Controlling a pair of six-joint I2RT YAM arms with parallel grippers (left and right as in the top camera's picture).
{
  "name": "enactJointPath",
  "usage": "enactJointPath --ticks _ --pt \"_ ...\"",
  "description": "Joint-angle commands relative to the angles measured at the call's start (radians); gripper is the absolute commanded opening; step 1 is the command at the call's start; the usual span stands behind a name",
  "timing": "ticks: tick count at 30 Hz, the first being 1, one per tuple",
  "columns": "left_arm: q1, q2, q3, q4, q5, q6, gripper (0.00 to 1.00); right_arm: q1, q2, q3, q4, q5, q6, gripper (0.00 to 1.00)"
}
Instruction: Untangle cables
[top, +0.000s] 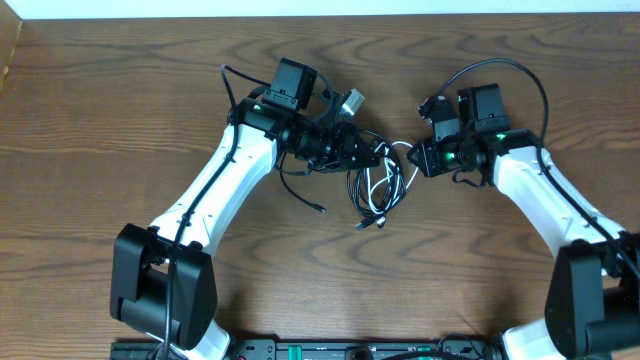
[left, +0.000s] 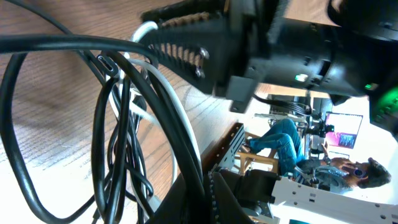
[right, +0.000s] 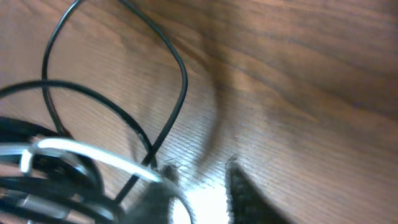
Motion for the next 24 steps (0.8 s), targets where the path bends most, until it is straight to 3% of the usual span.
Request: enactJointPath --ticks 1,5,12,16,24 --pt "0.020 -0.002 0.010 0.003 0.008 0.013 0.07 -0.007 0.010 0.006 0.004 0.185 0.166 0.01" --pt "0.108 -0.002 0.010 -0.004 -0.152 0.013 0.07 -0.125 -0.024 0.007 -0.060 0.411 0.380 0.01" --pt "0.254 -0.002 0.010 -0.069 -0.228 0.032 0.07 -0.406 -0.035 0.006 -0.165 0.388 0.425 0.01" --pt "0.288 -0.002 0.010 -0.079 -0.228 0.042 0.07 -0.489 -0.035 0.006 -0.153 0.100 0.276 0.01" --pt "0.267 -0.002 0.009 -0.106 -0.287 0.074 0.08 -0.420 -0.035 0.006 -0.152 -0.126 0.127 0.01"
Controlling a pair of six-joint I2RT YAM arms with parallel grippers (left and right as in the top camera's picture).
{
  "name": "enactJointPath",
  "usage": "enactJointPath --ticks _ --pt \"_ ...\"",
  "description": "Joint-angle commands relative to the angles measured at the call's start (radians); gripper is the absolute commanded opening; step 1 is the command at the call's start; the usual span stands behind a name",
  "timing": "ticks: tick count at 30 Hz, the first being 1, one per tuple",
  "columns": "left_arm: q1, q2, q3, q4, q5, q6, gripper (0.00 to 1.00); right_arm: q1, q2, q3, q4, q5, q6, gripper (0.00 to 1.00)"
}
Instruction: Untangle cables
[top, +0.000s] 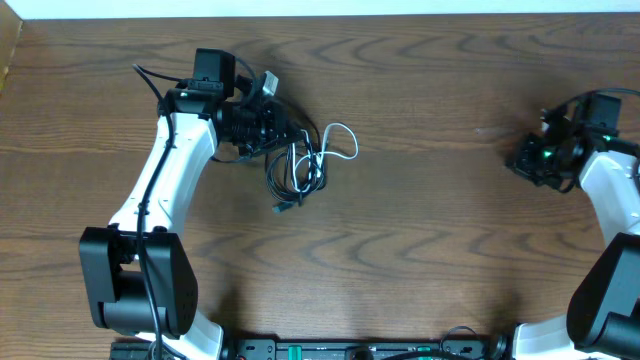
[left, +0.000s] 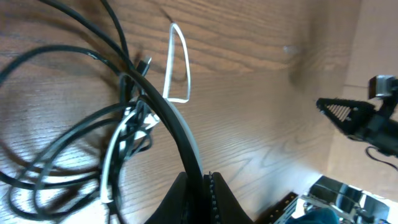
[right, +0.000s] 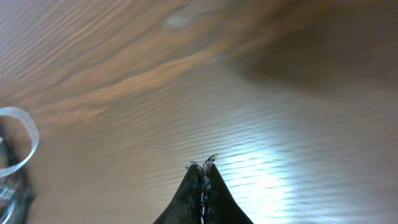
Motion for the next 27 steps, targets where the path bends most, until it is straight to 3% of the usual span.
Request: enactJointPath --ticks 1,2,5,7,11,14,27 --pt "-0.033 -0.002 0.009 -0.018 -0.023 0.024 0.07 0.061 -0.017 0.005 0.005 -0.164 -0.108 0.02" --pt "-0.045 -0.002 0.009 -0.018 -0.023 0.024 0.07 0.076 -0.017 0.005 0.010 -0.183 -0.112 0.06" --pt "-0.095 -0.002 0.009 0.005 0.011 0.024 0.07 0.141 -0.017 0.005 0.048 -0.269 -0.114 0.37" --pt "-0.116 -0.004 0.010 0.048 0.079 0.023 0.07 0.195 -0.017 0.005 0.079 -0.311 -0.074 0.45" --pt "-0.121 -0.006 0.010 0.219 0.315 0.000 0.08 0.299 -0.017 0.005 0.155 -0.311 0.059 0.47" --pt "-0.119 -0.006 0.010 0.359 0.420 -0.094 0.07 0.377 -0.017 0.005 0.198 -0.265 0.143 0.50" --pt "-0.119 -0.006 0.010 0.422 0.423 -0.393 0.07 0.566 0.018 0.005 0.359 -0.108 0.369 0.43"
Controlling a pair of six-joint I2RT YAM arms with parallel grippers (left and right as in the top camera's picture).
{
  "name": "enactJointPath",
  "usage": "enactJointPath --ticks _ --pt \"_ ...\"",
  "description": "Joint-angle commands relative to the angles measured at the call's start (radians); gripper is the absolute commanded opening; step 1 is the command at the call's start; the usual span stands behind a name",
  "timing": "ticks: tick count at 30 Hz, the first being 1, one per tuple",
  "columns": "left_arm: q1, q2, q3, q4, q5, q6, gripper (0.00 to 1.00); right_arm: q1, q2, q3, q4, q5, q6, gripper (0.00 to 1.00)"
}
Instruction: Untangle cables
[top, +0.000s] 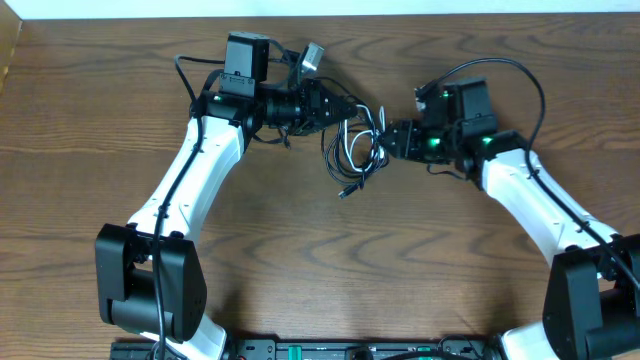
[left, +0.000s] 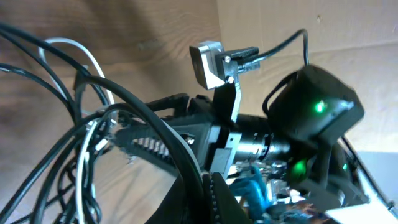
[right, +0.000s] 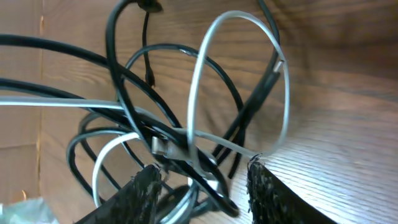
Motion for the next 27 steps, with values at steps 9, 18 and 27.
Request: enactJointPath --ticks 9,18,27 --pt "0.005 -0.006 0.012 0.050 0.037 -0.256 0.08 0.099 0.023 0.005 -0.002 0.224 0.073 0.34" --pt "0.003 -0.006 0.012 0.093 0.101 -0.349 0.07 0.105 0.108 0.004 0.035 0.269 0.084 0.28" --pt "0.003 -0.006 0.012 0.165 0.093 -0.158 0.08 0.052 0.167 0.004 0.015 0.249 0.060 0.01"
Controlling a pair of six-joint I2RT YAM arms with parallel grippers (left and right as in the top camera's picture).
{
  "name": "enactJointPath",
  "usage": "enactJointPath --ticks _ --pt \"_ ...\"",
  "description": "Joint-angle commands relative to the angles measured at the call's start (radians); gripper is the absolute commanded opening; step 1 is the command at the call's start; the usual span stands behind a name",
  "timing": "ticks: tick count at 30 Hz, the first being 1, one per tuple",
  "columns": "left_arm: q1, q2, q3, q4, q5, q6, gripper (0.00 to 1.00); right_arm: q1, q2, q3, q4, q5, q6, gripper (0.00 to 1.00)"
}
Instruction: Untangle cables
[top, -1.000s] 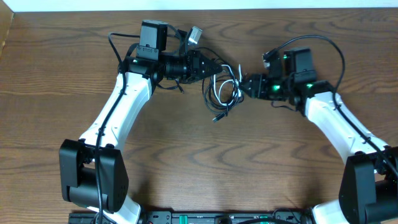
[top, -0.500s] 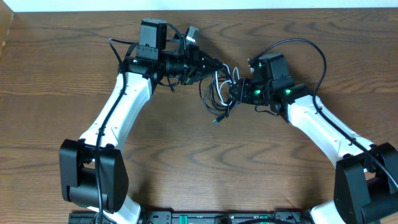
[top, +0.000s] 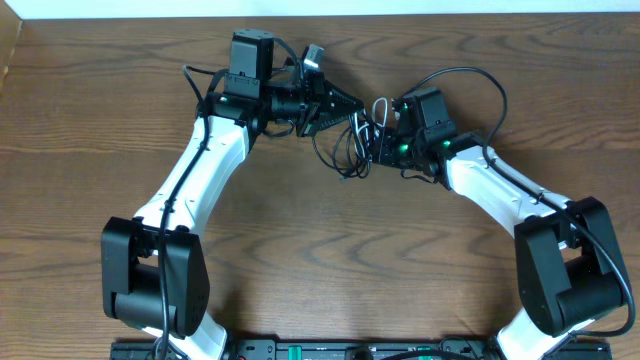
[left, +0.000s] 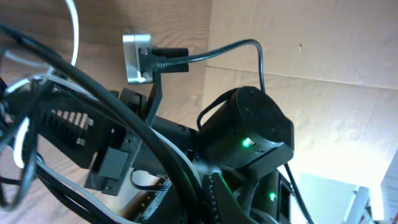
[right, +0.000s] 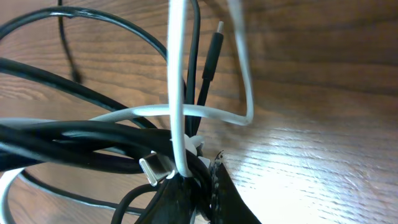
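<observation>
A tangle of black and white cables (top: 352, 140) hangs between my two grippers at the back middle of the table. My left gripper (top: 343, 107) reaches in from the left and is shut on a thick black cable (left: 155, 155); its jaws (left: 204, 182) are closed around it. My right gripper (top: 377, 147) comes from the right and is shut on the bundle (right: 202, 177). A white cable (right: 176, 93) loops over the black strands. A silver plug (right: 157, 168) and a black plug (right: 215, 45) stick out of the knot.
The brown wooden table (top: 320, 260) stretches wide in front and to both sides. Its back edge meets a white strip (top: 320, 8). The right arm's body with a green light (left: 249, 134) fills the left wrist view close up.
My right gripper was open beside the tangle and is now shut on the bundle, a little further left. The left gripper still holds its black cable in about the same spot.
Both grippers were at the tangle mid-table. Then the left held the tangle at the back left while the right was shut and empty far right. Then both met at the back middle, the right open. Now both grip the bundle.
</observation>
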Motion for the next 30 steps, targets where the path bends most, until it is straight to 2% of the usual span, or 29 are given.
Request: enactJointPath --ticks 1,2,5,8,10,13,17,19,21,24,25,26,27,30 --pt "0.021 -0.025 0.023 0.019 0.027 0.234 0.08 -0.064 0.006 -0.009 -0.081 0.032 -0.048 0.01" --pt "0.026 -0.025 0.023 -0.006 -0.016 0.283 0.07 -0.080 -0.007 -0.009 -0.111 0.018 -0.066 0.01" --pt "0.031 -0.025 0.023 -0.180 -0.313 0.405 0.07 -0.125 -0.059 -0.009 -0.205 -0.011 -0.124 0.01" --pt "0.009 -0.022 0.022 -0.489 -0.832 0.435 0.08 -0.153 -0.161 -0.009 -0.341 -0.009 -0.201 0.01" --pt "-0.002 -0.022 0.018 -0.556 -0.903 0.469 0.17 -0.154 -0.190 -0.009 -0.378 -0.008 -0.219 0.01" --pt "-0.033 -0.022 0.000 -0.606 -0.900 0.533 0.35 -0.154 -0.192 -0.009 -0.412 -0.006 -0.221 0.01" --pt "-0.095 -0.021 -0.023 -0.605 -0.900 0.547 0.59 -0.142 -0.174 -0.009 -0.422 -0.005 -0.217 0.01" --pt "-0.115 -0.021 -0.023 -0.604 -0.900 0.547 0.63 -0.137 -0.173 -0.009 -0.422 -0.005 -0.205 0.03" --pt "-0.137 -0.021 -0.023 -0.587 -0.896 0.547 0.64 -0.137 -0.174 -0.009 -0.413 -0.010 -0.198 0.08" --pt "-0.151 -0.021 -0.023 -0.534 -0.832 0.546 0.64 -0.137 -0.174 -0.009 -0.406 -0.014 -0.197 0.10" --pt "-0.153 -0.021 -0.023 -0.507 -0.792 0.545 0.64 -0.137 -0.174 -0.009 -0.407 -0.014 -0.194 0.16" --pt "-0.153 -0.021 -0.023 -0.474 -0.755 0.539 0.64 -0.139 -0.174 -0.009 -0.408 -0.014 -0.194 0.37" --pt "-0.153 -0.021 -0.023 -0.419 -0.702 0.514 0.64 -0.148 -0.174 -0.008 -0.408 -0.014 -0.185 0.52" --pt "-0.162 -0.020 -0.023 -0.343 -0.667 0.490 0.64 -0.195 -0.175 0.009 -0.417 -0.014 -0.175 0.58"
